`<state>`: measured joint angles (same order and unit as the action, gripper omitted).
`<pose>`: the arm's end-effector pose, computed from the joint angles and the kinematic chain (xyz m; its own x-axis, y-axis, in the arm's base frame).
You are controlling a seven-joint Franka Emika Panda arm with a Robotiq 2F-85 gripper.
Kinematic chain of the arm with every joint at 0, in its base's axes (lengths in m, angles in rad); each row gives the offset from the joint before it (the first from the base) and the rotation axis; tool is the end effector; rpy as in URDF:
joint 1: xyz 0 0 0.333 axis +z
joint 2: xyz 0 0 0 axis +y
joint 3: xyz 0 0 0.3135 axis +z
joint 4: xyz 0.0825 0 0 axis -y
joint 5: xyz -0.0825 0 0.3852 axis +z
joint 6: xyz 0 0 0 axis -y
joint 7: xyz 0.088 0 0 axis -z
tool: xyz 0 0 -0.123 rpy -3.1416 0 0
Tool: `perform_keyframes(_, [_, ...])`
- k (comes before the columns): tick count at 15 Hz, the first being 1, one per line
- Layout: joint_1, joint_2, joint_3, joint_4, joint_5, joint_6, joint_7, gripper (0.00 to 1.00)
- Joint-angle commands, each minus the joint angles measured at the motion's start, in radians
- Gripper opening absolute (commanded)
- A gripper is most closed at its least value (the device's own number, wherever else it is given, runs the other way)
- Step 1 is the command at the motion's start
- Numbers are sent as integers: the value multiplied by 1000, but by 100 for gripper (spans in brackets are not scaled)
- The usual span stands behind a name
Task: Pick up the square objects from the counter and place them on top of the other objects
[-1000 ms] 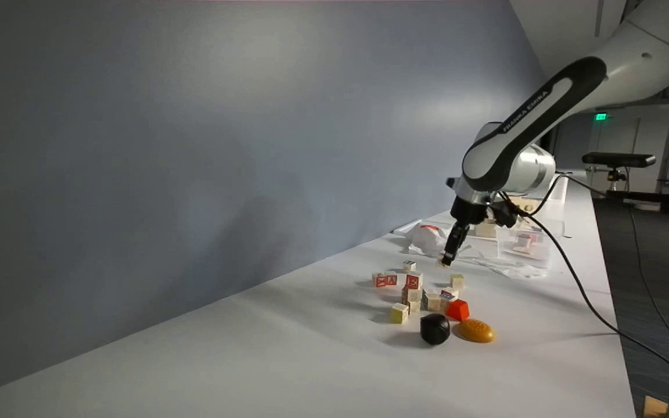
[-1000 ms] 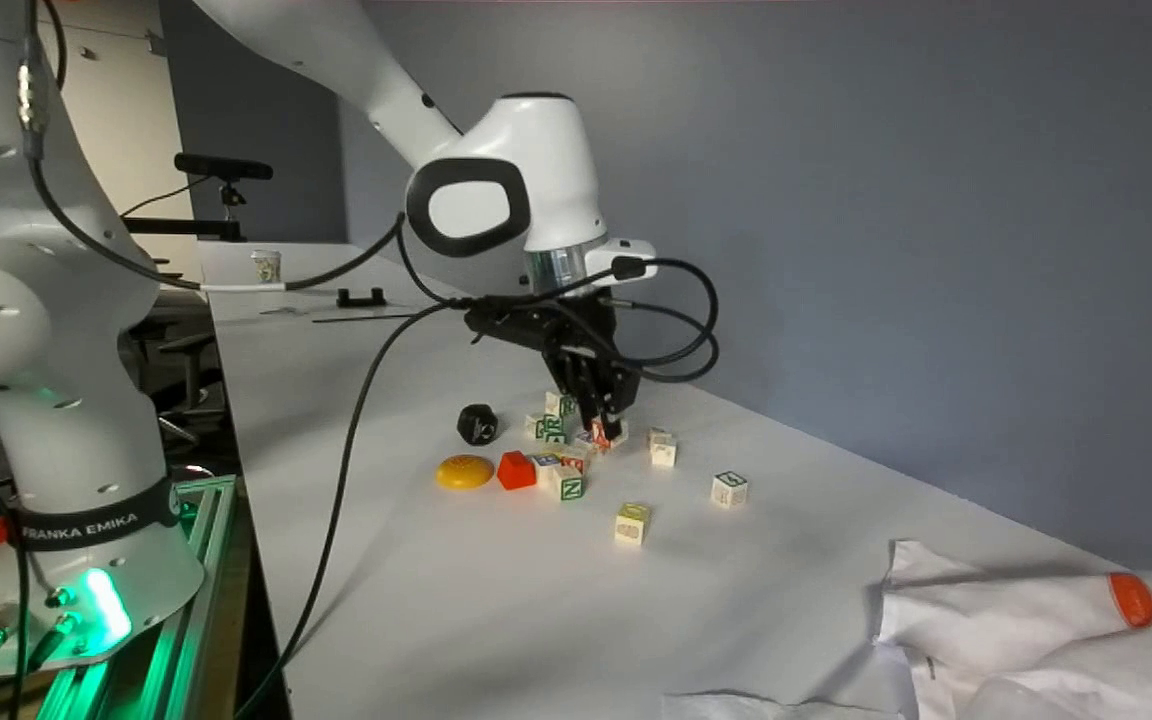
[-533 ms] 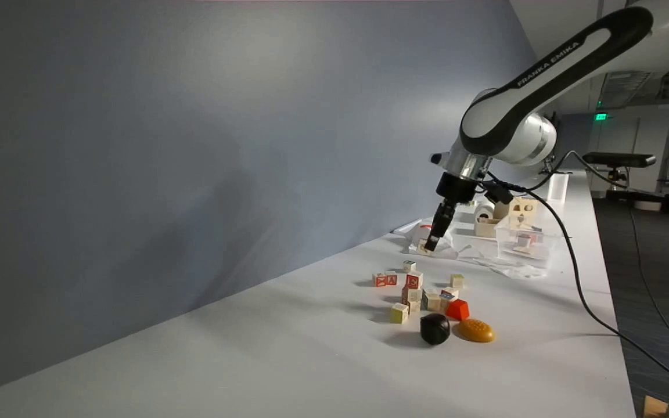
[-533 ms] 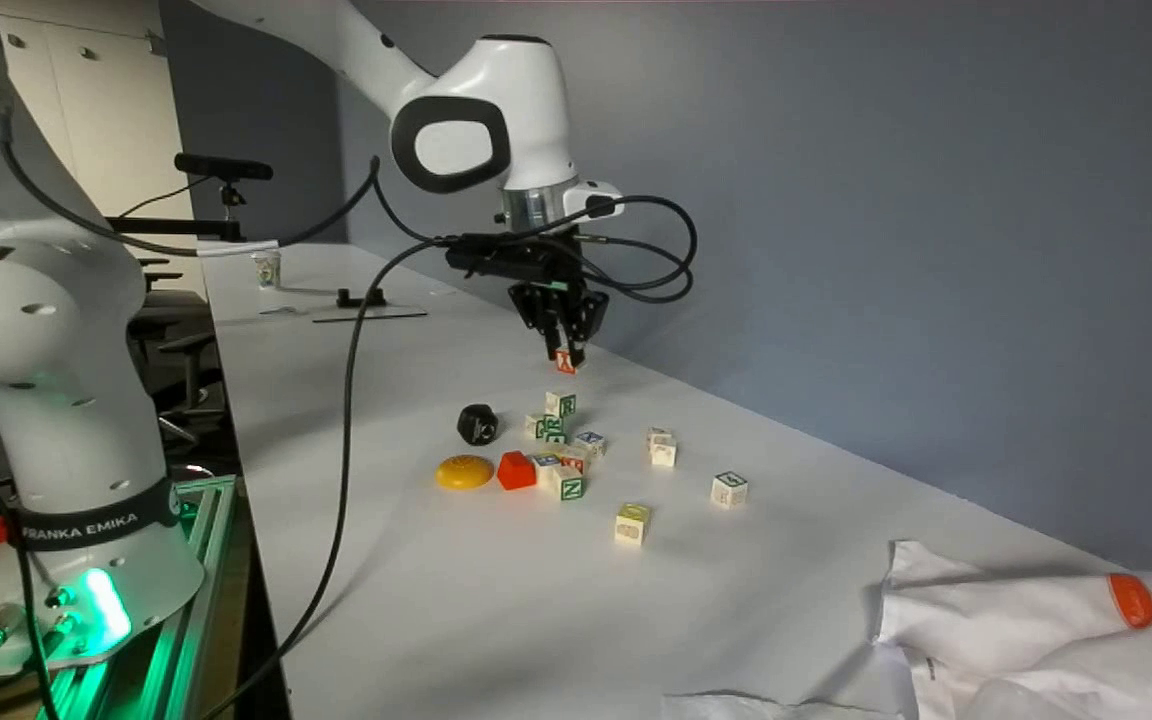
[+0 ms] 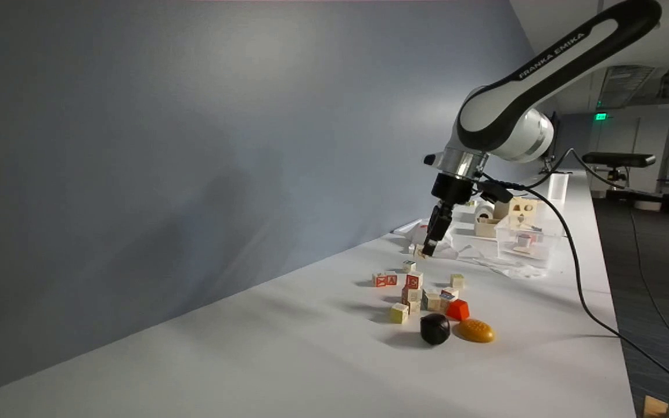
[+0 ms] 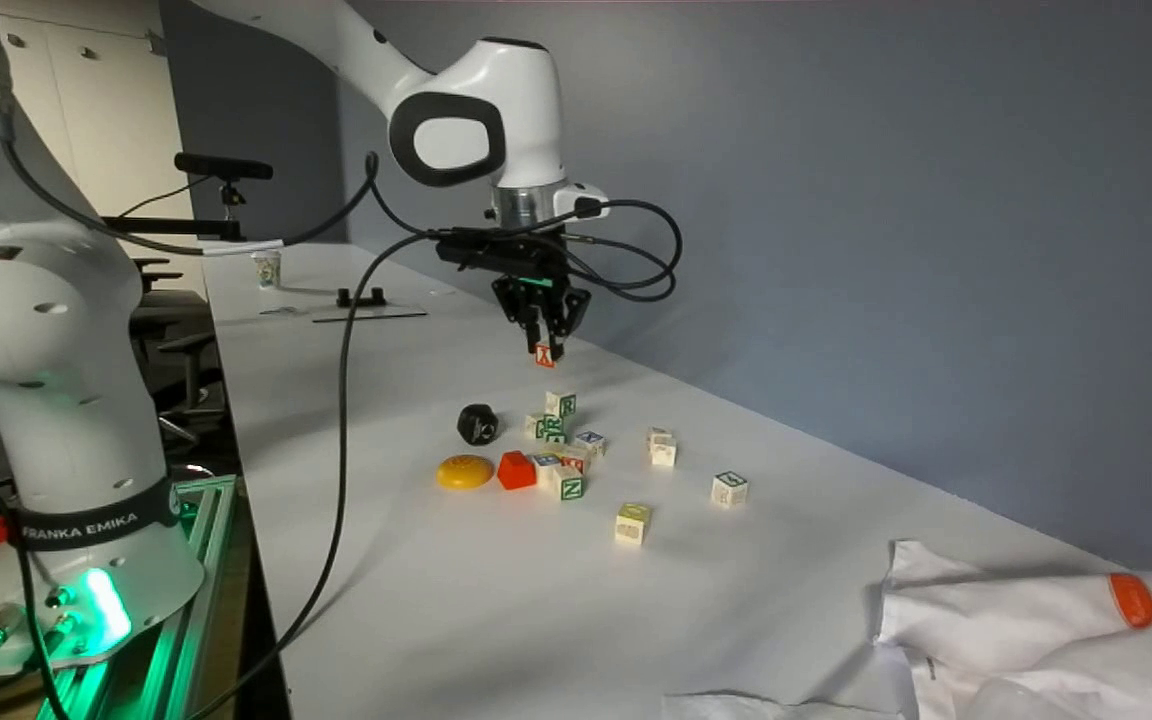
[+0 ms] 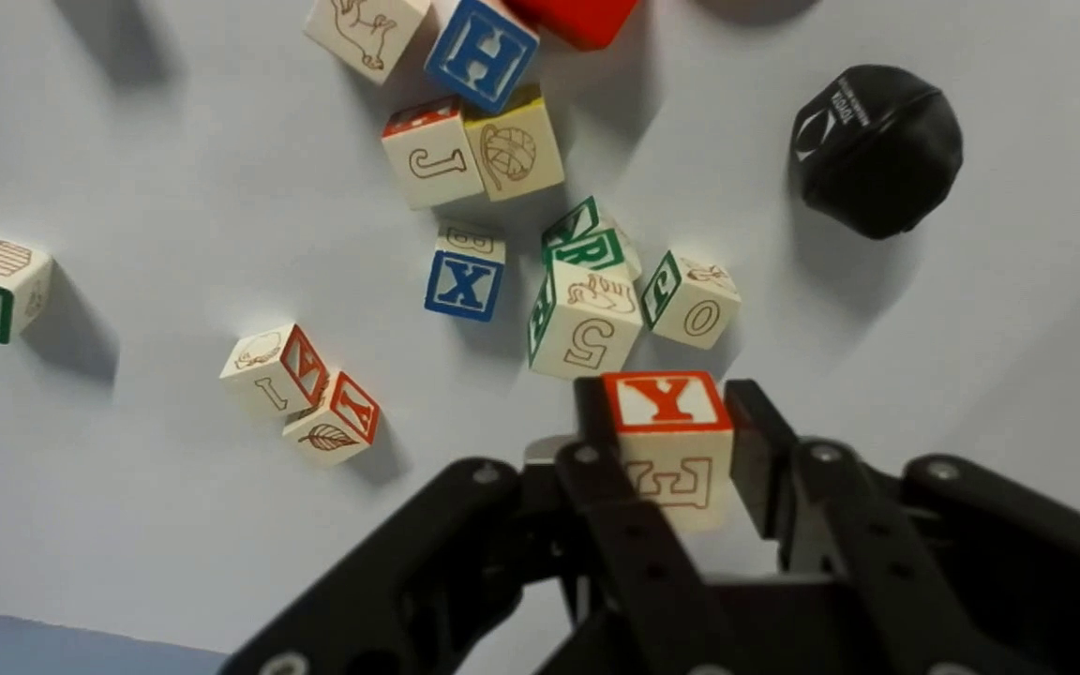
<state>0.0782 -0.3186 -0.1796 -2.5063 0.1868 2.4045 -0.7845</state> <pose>0.4530 -0.0424 0.3980 0.8135 0.5090 0.2812 0.5329 -0.8461 -0.0100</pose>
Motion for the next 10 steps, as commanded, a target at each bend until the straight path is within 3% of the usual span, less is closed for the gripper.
perform_keyframes(1, [-8,13,18,14,-7,-21,23,9])
perform_keyframes(10, [-28,78,54,30,-53,11,117,9])
